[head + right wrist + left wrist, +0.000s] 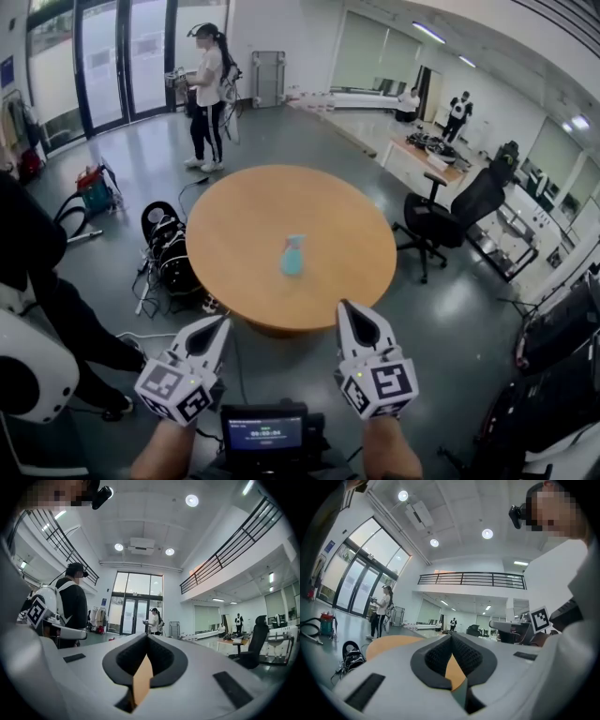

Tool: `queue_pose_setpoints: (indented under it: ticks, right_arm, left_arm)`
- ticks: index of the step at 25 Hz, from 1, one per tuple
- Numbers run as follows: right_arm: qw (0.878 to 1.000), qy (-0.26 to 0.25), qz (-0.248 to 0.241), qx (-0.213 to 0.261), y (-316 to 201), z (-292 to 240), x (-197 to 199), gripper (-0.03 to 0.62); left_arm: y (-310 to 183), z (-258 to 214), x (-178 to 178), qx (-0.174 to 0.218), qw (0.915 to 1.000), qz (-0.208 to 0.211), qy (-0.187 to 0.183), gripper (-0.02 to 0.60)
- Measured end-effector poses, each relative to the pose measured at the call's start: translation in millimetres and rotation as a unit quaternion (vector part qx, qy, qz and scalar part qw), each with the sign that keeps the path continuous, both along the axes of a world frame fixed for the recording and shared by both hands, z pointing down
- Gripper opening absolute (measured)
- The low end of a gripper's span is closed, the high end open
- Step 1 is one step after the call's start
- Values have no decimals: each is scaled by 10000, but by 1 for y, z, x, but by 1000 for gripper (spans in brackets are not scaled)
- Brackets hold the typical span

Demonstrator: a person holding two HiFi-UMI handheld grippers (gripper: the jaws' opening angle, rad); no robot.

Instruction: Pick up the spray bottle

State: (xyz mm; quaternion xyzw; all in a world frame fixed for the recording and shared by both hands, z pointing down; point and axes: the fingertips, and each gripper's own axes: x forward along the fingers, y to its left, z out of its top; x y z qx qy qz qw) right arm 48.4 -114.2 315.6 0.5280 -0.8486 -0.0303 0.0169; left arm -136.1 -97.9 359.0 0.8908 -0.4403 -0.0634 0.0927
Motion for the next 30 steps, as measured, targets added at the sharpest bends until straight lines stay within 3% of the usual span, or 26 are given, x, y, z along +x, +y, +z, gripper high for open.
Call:
queue_pose_setpoints:
  ticks: [7,16,22,30]
  right_arm:
    - [9997,-77,-177,149,-86,-10,34,12]
    - [9986,-308,-420,29,-169,-6,54,12]
    - [9989,-325,-306,-150,-198,6,46,12]
    - [9998,-215,23,-3,-235,-2,12,12]
  left_arm:
    - [-79,-15,32,79,9994,-245,-231,-2]
    - [-143,-20,57,-43,9982,-381,-472,-2]
    - [-176,-17,44,-82,9983,-402,-412,-2]
    - [-231,-17,0,13,9996,-180,-212,-2]
